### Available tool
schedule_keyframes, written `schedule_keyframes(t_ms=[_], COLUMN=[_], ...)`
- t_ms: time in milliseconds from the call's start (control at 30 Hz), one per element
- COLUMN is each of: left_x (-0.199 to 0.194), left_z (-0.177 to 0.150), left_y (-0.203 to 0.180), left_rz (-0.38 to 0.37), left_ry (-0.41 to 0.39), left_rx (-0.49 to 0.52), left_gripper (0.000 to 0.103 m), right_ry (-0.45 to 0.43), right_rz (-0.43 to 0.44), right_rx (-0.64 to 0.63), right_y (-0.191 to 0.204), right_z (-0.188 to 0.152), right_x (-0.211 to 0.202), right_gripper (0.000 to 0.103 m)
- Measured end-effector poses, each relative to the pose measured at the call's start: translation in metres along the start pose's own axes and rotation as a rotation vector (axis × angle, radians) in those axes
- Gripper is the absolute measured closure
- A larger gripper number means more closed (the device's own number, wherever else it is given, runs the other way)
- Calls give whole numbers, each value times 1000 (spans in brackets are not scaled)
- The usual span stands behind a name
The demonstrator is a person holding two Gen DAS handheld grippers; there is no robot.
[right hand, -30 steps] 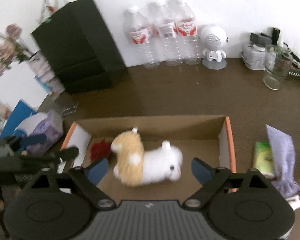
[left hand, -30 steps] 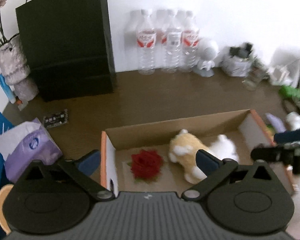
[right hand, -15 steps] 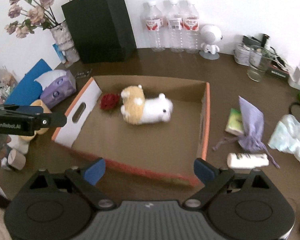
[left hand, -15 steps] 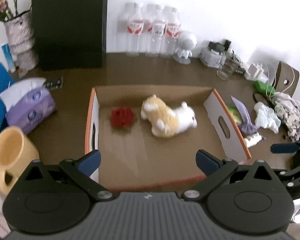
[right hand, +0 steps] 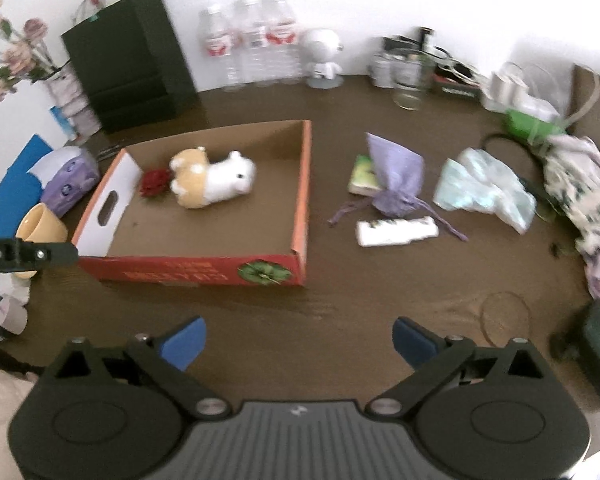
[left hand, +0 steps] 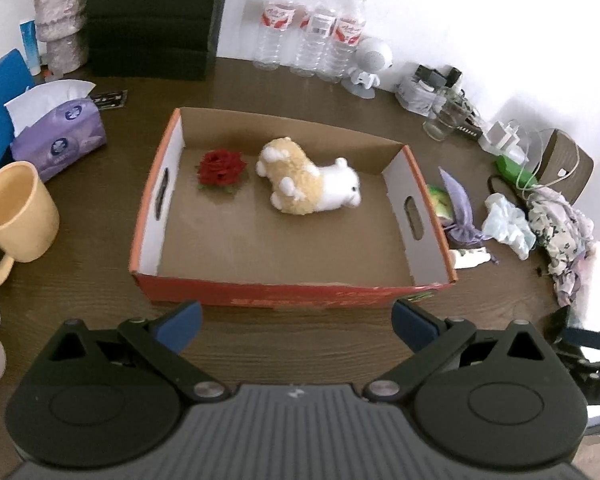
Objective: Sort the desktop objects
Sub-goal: 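Withdraw both tools and move toward the lavender pouch and plastic bag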
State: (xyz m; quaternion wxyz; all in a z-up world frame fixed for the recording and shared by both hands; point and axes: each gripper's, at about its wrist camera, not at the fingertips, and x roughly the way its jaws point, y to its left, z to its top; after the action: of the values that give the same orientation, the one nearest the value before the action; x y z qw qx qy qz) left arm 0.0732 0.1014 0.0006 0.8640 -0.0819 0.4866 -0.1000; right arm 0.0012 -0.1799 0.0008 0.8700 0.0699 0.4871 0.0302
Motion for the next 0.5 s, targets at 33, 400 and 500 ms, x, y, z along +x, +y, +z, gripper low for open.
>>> schedule_keyframes(t_ms=[33, 400, 500], left_x=[1, 13, 19], left_z=[0, 0, 3], left_y=[-5, -59, -72], left_rz=[-5, -64, -71], left_ry=[0, 3, 13], left_rx=[7, 107, 136], left_gripper=[0, 0, 0], right_ry=[-4, -37, -42], right_rz=[-3, -54, -67], right_rx=[11, 61, 66], right_y=[-4, -49, -59], right_z=[-2, -12, -12], right_x=[-2, -17, -16], right_gripper=[3, 3, 3])
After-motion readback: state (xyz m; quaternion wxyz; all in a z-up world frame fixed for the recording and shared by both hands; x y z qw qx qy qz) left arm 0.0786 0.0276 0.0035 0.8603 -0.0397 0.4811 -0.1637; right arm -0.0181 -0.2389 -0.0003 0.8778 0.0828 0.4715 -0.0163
